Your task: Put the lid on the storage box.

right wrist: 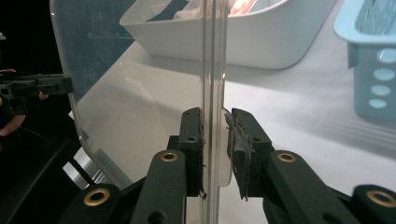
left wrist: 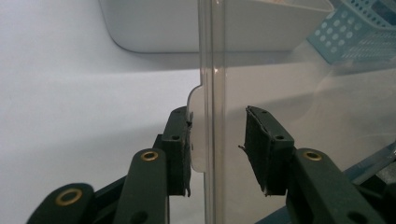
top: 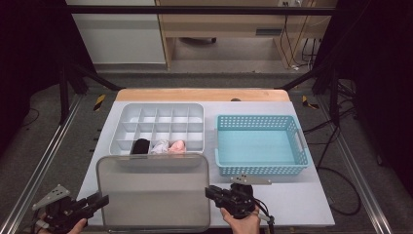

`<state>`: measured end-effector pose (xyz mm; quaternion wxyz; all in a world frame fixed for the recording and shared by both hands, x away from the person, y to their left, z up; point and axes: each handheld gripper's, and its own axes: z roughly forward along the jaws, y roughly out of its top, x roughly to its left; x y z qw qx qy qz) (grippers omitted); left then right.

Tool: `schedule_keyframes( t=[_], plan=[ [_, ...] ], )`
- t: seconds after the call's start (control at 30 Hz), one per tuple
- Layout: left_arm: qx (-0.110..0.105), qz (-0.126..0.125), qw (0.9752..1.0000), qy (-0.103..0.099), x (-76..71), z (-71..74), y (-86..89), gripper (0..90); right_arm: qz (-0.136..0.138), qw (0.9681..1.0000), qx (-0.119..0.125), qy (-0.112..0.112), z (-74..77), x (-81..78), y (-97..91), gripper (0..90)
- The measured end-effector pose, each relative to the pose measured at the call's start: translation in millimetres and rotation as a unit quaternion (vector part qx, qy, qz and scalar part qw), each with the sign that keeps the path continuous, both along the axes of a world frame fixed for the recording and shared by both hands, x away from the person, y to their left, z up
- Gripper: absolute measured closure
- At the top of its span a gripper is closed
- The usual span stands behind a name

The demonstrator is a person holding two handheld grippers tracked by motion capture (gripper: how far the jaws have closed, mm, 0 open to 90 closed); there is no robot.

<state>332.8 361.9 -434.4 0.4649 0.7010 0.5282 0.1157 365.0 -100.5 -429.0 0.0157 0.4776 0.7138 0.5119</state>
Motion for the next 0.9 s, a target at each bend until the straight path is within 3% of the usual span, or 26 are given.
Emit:
schedule_keyframes(
  t=[0.4, 0.9],
  plan=[
    [0.003, 0.003, 0.9995, -0.03, 13.0, 17.5, -2.2, 60.6, -0.007, 0.9999, 0.01, -0.008, 8.8, 11.9, -1.2, 74.7],
    [0.008, 0.002, 0.9971, -0.075, 40.9, 45.2, -10.4, 60.7, -0.02, 0.9987, 0.02, -0.043, 22.9, 34.7, -7.5, 73.9]
  ],
)
